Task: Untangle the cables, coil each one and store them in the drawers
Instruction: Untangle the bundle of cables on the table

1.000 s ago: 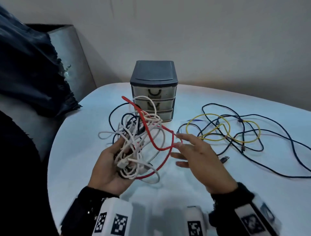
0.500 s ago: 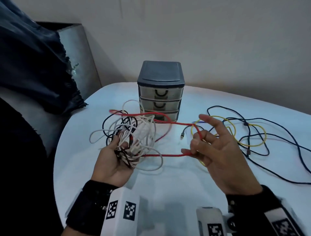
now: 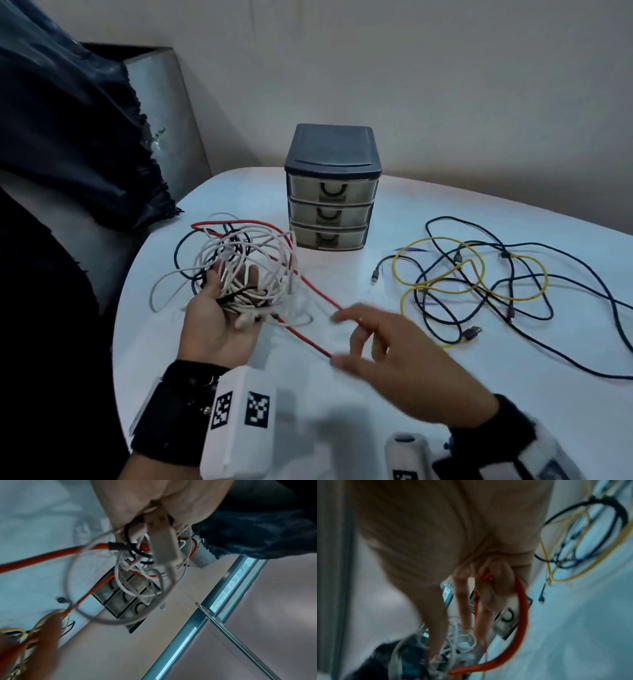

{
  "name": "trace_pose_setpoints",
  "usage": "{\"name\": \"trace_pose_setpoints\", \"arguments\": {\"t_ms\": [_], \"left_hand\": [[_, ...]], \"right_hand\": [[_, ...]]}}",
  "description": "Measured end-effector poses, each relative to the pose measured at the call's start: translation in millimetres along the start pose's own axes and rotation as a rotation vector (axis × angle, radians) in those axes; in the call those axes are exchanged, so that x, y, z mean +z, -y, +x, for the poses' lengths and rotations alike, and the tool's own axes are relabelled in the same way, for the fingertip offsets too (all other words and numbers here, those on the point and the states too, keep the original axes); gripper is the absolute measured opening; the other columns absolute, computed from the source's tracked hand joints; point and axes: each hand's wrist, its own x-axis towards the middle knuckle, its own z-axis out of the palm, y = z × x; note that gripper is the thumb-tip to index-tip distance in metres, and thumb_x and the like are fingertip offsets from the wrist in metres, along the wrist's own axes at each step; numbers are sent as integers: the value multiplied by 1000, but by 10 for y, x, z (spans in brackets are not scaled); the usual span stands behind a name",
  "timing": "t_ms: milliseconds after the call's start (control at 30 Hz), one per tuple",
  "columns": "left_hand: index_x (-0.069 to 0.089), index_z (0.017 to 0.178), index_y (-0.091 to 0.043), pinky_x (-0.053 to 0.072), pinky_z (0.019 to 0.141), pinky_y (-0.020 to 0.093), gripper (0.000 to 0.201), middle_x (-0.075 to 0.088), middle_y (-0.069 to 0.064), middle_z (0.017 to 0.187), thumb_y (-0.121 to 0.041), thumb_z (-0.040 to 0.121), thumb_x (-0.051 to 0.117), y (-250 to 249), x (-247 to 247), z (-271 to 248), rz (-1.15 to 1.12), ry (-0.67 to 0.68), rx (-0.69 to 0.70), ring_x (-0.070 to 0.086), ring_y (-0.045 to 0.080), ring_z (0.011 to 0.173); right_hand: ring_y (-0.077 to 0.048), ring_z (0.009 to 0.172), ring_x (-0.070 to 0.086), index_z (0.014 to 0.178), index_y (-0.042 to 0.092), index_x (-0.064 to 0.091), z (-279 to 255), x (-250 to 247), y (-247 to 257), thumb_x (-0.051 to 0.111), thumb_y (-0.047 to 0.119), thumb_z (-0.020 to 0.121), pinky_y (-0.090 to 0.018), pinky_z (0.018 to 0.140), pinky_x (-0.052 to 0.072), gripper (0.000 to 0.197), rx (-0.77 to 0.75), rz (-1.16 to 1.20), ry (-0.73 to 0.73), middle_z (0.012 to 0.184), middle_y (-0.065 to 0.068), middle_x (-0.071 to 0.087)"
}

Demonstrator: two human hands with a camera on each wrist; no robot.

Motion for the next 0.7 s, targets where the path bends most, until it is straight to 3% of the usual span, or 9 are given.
{"name": "trace_pose_setpoints", "arguments": {"t_ms": [67, 100, 200, 300, 433, 500, 567, 633, 700], "left_hand": [[75, 95, -23, 46, 100, 38, 39, 71, -2, 91, -38, 103, 40, -34, -11, 4, -72, -30, 12, 65, 12, 84], [75, 90, -22, 48, 98, 40, 39, 70, -3, 88, -37, 103, 41, -52, -25, 2, -89, -32, 24, 67, 10, 80], [76, 68, -22, 59, 69, 37, 52, 68, -5, 70, -39, 103, 41, -178, -61, -4, -109, -12, 11, 68, 10, 57], [70, 73, -23, 53, 51, 23, 41, 58, -10, 61, -41, 99, 44, -302, -105, -43, -98, 43, -47, 53, 5, 42], [60, 79, -25, 33, 49, 14, 28, 46, -11, 63, -40, 98, 44, -287, -133, -93, -57, 166, -119, 35, 5, 41], [51, 76, -23, 26, 42, 13, 29, 40, -9, 59, -42, 97, 46, -243, -73, -154, -12, 233, -176, 29, 6, 42], [47, 74, -22, 24, 36, 15, 32, 37, -9, 54, -43, 97, 45, -179, 4, -232, 22, 281, -224, 18, 6, 44], [47, 70, -19, 16, 39, 17, 36, 35, -6, 51, -41, 98, 44, -105, 74, -303, 36, 298, -258, 10, 7, 50], [50, 66, -17, 12, 42, 18, 37, 34, -5, 49, -37, 97, 46, -43, 123, -343, 84, 303, -264, 10, 7, 47]], "right_hand": [[2, 74, 53, 104, 41, 67, -20, 14, 17, 68, 53, 82, -18, 72, 40, 25, 22, -401, 91, 88, 16, 65], [1, 82, 56, 102, 40, 69, -27, -23, 25, 65, 55, 83, -22, 78, 43, 24, 49, -513, 85, 92, 14, 65], [-3, 80, 59, 86, 38, 71, -29, -223, -22, 64, 52, 85, -30, 79, 47, 16, 107, -520, -138, 80, 11, 66], [-1, 64, 56, 75, 35, 71, -43, -463, -104, 67, 39, 85, -28, 64, 43, 12, 103, -289, -501, 70, 12, 67], [6, 77, 61, 88, 37, 65, -51, -492, -106, 69, 37, 85, -26, 71, 48, 5, 102, -210, -565, 95, 20, 66], [2, 95, 61, 106, 38, 61, -31, -365, -108, 73, 41, 83, -31, 86, 50, 26, 86, -228, -523, 106, 21, 63], [-9, 118, 54, 128, 36, 54, 6, -195, -124, 69, 50, 83, -36, 106, 38, 50, 25, -374, -464, 126, 15, 60], [-11, 133, 44, 140, 32, 46, 38, -70, -106, 58, 55, 84, -40, 117, 25, 62, -40, -432, -417, 142, 11, 52], [-3, 128, 46, 139, 29, 50, 60, -52, -54, 59, 47, 91, -27, 113, 32, 51, -113, -263, -450, 137, 11, 55]]}}
